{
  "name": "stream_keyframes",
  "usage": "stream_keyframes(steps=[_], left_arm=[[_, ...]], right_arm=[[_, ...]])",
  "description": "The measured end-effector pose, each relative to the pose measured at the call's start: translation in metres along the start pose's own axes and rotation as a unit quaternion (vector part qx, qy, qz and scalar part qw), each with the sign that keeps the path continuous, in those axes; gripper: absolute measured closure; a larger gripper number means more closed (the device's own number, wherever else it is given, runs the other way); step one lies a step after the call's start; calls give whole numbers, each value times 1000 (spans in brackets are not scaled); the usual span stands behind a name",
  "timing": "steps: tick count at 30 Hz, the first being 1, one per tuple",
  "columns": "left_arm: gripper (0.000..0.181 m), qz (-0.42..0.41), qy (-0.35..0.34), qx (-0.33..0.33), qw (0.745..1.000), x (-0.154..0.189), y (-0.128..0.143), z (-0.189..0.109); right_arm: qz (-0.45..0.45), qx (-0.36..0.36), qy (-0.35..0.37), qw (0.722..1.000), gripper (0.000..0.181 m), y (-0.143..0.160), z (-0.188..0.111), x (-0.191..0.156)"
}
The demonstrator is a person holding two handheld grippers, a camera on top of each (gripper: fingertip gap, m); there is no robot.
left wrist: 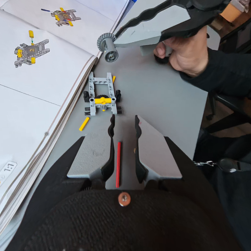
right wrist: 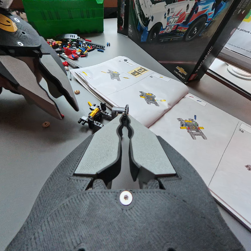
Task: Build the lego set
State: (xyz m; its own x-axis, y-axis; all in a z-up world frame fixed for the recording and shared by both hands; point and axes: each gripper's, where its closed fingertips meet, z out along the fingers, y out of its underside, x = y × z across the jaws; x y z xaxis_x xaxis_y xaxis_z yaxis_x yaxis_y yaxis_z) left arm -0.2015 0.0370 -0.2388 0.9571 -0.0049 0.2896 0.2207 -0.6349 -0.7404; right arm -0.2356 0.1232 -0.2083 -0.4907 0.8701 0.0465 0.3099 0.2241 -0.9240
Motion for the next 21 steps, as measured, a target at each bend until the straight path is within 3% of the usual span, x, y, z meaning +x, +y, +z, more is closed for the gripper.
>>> stream_keyframes(steps=[8,15,21], left_arm=[[163,5,-22,-42,999,-9,0,18],[181,2,19,-53,998,-9,1,14],[160,-3,-3,-31,1000,-2,-10,10]], right_arm=[[-2,2,-20,1000,181,-2,0,-7],[-17,-7,-38,999,181,0,4,-16],[0,-3,-39,999,181,-1,3,-13]])
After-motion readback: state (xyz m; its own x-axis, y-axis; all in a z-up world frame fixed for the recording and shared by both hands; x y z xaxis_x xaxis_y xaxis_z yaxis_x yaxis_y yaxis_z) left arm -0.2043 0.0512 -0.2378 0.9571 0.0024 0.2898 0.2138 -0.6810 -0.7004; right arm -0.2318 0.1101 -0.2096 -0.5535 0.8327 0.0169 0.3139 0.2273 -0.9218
